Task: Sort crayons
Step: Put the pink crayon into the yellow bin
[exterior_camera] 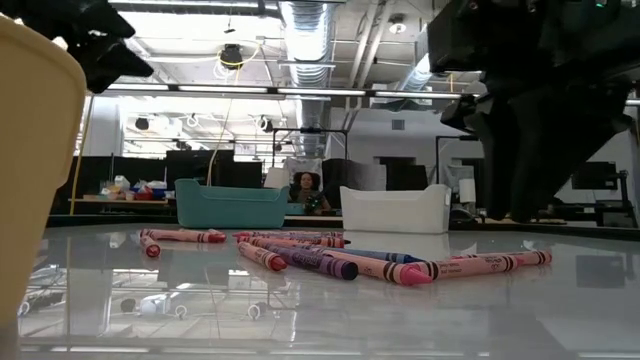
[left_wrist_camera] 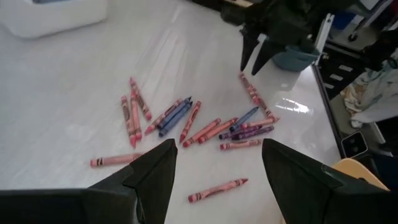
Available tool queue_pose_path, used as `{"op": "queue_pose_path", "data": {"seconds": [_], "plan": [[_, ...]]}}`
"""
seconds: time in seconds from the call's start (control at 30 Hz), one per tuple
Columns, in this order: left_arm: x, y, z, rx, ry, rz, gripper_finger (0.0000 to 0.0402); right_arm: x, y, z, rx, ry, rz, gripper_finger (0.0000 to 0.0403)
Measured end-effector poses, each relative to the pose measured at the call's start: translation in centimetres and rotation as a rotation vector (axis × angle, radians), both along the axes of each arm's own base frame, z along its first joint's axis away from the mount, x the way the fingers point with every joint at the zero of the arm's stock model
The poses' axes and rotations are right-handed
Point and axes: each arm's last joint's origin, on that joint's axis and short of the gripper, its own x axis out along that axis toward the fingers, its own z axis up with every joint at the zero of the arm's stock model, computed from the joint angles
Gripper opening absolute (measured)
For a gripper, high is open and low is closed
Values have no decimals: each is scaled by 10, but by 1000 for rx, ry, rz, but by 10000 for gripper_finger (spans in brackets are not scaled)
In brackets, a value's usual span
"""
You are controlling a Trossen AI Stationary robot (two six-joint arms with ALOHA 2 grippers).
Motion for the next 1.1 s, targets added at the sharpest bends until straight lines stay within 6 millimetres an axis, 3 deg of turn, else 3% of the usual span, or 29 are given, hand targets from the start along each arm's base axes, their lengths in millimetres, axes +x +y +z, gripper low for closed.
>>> {"op": "queue_pose_path", "data": {"seconds": [1.1], "plan": [[1,-2,4,106,-44,-70,228,-1,0,-1,15,20,-1,107]]}}
